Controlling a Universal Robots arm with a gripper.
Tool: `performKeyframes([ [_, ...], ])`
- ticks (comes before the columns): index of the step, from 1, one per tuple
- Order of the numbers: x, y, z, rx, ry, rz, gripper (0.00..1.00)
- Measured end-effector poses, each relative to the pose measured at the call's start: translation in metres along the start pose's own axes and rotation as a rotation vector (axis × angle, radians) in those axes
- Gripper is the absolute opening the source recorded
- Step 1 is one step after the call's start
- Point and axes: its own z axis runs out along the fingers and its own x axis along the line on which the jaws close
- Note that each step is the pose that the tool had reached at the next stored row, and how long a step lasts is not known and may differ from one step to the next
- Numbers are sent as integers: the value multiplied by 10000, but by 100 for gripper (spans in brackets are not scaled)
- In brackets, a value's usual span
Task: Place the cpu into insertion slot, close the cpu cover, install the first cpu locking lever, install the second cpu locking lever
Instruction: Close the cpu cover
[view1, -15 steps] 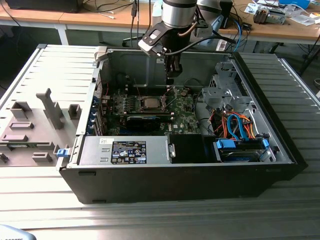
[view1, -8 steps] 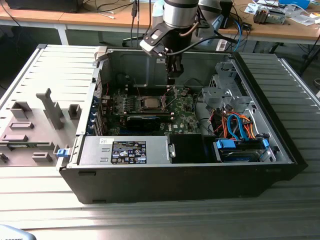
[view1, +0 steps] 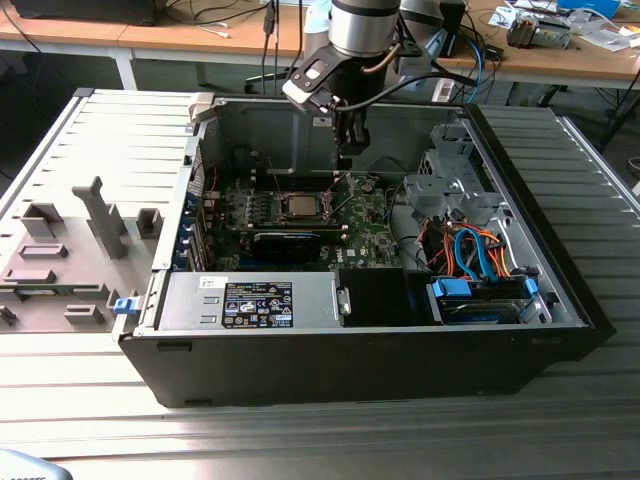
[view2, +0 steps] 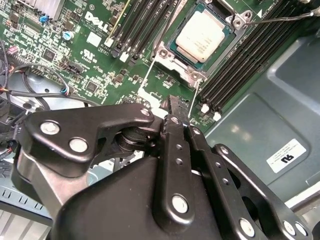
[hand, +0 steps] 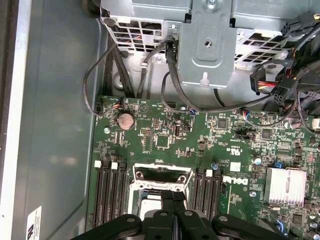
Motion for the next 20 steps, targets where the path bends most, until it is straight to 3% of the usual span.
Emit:
performKeyframes([
  [20, -14, 136, 6, 0, 0, 0, 11],
])
